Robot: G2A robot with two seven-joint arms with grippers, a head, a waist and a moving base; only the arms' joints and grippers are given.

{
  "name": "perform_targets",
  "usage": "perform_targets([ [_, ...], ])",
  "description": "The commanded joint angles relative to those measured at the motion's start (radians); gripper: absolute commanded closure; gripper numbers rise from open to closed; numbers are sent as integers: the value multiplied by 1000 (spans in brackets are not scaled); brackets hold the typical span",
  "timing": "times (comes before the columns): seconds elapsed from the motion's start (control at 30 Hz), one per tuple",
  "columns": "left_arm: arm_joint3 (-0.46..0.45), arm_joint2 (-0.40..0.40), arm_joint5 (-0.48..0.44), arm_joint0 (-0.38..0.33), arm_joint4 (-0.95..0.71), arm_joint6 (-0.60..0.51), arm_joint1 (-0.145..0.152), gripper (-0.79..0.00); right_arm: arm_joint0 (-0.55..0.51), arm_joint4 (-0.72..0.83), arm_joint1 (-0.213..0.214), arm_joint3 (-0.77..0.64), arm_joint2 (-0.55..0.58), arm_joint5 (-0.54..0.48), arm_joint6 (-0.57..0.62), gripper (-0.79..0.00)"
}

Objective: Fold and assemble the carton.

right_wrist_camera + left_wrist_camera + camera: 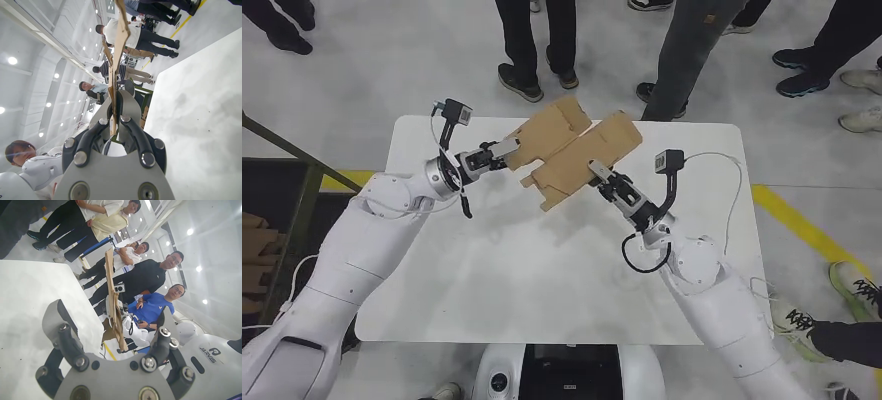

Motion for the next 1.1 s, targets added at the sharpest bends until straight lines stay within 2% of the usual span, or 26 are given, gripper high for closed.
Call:
perform_targets([
  [0.0, -2, 1, 3, 4, 4, 11, -4, -785, -7, -15, -2, -6, -3, -1, -21, 0],
  [0.27, -4, -2, 11, 13, 13, 39, -18, -785, -31, -47, -6, -27, -1, 0, -49, 0],
  [0.3, -5, -2, 14, 13, 13, 40, -20, -708, -33, -50, -7, -29, 1, -1, -52, 0],
  [0.4, -4, -1, 18, 13, 19, 38, -25, -366, -39, -55, -9, -33, 3, -3, -61, 0],
  [0.43, -4, -1, 18, 13, 21, 38, -26, -342, -41, -56, -9, -34, 4, -5, -64, 0],
  [0.47, -3, -1, 22, 13, 20, 37, -28, -225, -41, -58, -10, -35, 4, -6, -64, 0],
  [0.5, -2, -1, 25, 13, 21, 35, -29, -169, -42, -59, -10, -35, 5, -7, -65, 0],
  [0.57, -1, -3, 29, 13, 21, 34, -32, -3, -44, -63, -11, -38, 5, -7, -64, 0],
  [0.87, 4, -14, 35, 14, 17, 30, -44, 0, -47, -70, -17, -30, 6, -13, -60, 0],
  [0.9, 6, -16, 37, 14, 15, 29, -45, 0, -47, -69, -17, -29, 6, -15, -58, -22],
  [0.93, 9, -18, 38, 14, 12, 27, -46, 0, -47, -67, -18, -28, 6, -18, -57, -228],
  [0.97, 12, -21, 40, 13, 7, 25, -48, 0, -47, -66, -18, -29, 7, -22, -54, -696],
  [1.0, 15, -23, 41, 13, 1, 22, -49, 0, -48, -62, -19, -28, 8, -27, -52, -785],
  [1.07, 23, -31, 42, 10, -8, 13, -50, 0, -48, -58, -19, -26, 16, -35, -48, -785],
])
